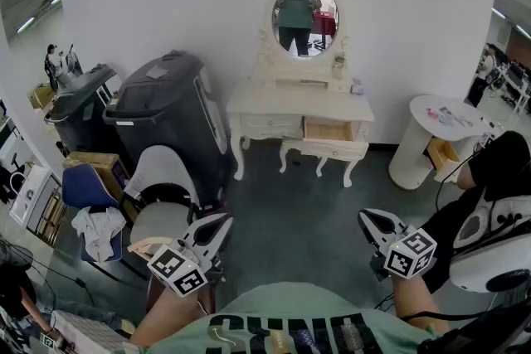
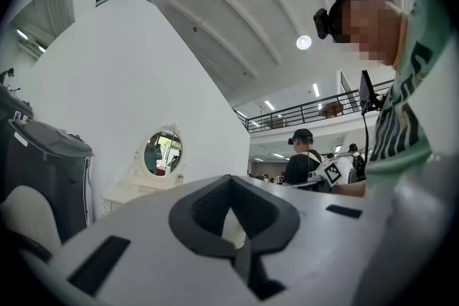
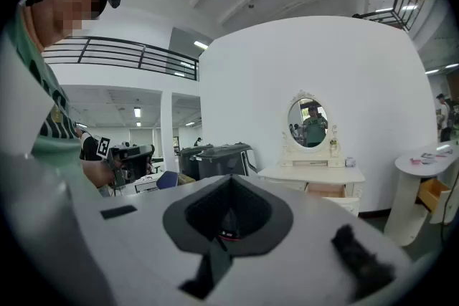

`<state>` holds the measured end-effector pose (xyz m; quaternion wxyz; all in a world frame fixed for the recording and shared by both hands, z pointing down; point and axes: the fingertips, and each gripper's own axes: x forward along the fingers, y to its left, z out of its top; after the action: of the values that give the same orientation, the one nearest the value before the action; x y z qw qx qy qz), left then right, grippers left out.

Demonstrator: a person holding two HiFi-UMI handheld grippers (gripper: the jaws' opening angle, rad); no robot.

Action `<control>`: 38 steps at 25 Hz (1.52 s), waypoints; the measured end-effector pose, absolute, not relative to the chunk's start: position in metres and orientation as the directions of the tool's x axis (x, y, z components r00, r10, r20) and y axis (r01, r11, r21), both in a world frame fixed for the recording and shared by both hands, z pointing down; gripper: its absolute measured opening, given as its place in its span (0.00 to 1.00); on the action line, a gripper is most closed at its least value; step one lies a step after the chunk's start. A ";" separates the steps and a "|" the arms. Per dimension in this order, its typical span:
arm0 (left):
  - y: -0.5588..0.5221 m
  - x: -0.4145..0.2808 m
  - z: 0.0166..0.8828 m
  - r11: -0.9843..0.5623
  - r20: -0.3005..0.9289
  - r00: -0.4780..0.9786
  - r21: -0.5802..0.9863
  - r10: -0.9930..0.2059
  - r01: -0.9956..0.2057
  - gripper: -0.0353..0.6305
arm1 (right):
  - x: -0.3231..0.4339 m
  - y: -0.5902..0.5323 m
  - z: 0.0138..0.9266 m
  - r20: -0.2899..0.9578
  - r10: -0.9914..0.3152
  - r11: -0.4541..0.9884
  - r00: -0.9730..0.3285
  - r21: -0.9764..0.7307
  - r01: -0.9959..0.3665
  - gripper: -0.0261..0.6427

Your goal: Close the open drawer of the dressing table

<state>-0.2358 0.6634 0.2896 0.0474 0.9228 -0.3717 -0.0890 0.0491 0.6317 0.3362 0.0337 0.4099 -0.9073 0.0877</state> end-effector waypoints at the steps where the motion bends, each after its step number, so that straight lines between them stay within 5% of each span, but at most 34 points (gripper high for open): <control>1: 0.664 -0.235 0.289 -0.719 -0.130 0.707 0.153 -0.695 -0.678 0.05 | 0.051 0.632 0.335 0.132 -0.738 0.649 -0.662 -0.127 -0.750 0.06; 38: 0.686 -0.115 0.313 -0.688 -0.061 0.692 0.197 -0.719 -0.698 0.05 | 0.141 0.652 0.370 0.107 -0.644 0.720 -0.757 -0.248 -0.648 0.06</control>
<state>-0.1149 0.6856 0.3130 0.0795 0.9163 -0.3866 -0.0671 0.1413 0.6517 0.3701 0.0067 0.3482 -0.9274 0.1364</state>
